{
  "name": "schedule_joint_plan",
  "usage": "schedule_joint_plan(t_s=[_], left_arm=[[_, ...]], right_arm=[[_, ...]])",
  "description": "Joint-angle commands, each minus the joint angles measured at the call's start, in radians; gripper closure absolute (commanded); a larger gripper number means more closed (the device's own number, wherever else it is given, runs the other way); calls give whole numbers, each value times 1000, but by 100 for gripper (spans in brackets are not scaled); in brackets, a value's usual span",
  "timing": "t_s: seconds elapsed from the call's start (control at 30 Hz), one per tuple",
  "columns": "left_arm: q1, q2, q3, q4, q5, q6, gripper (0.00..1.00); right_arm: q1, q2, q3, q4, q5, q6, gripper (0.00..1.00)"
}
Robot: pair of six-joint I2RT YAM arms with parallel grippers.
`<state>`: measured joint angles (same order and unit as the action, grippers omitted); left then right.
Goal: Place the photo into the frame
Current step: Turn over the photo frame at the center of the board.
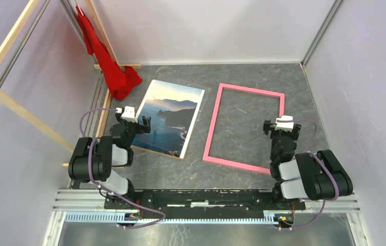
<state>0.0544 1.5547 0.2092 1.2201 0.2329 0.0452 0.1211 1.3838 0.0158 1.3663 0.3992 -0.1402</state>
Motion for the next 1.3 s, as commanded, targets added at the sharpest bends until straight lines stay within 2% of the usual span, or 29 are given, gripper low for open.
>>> schedule_joint_plan(t_s=[0.0,0.53,0.63,0.7,0.8,0.87,0.93,0.97,1.03,1.07,1.1,1.13,1.17,1.27], left_arm=[[-5,-16,1,30,-8,-33,0],[-4,-17,1,33,-10,-40,0],[8,-60,21,-43,-37,-69,0],[17,-115,74,-194,-38,-83,0],[20,-174,252,-543,-25,-53,0],[21,-178,375,-762,-6,-12,0],[20,-164,484,-949,18,17,0],[21,-156,531,-1031,34,30,0],[20,-145,602,-1169,64,40,0],[20,-142,623,-1205,71,39,0],[20,-140,639,-1235,82,34,0],[21,-143,648,-1255,87,31,0],[20,-149,652,-1267,94,27,0],[20,-179,665,-1302,118,29,0]], right_arm=[[-5,-15,-97,27,-11,-13,2],[-5,-14,-92,19,-13,-14,2],[-6,-14,-95,22,-12,-15,2],[-5,-13,-95,21,-12,-15,2],[-5,-14,-93,20,-6,-14,2],[0,-53,-98,-3,98,33,2],[11,-88,-100,-6,128,17,2],[28,-132,-72,-108,212,36,2],[19,-225,112,-567,374,228,2],[4,-235,177,-688,353,260,2],[-2,-237,243,-771,311,209,2],[3,-230,285,-823,347,248,2],[3,-226,325,-863,405,364,2],[0,-221,391,-951,289,477,2]])
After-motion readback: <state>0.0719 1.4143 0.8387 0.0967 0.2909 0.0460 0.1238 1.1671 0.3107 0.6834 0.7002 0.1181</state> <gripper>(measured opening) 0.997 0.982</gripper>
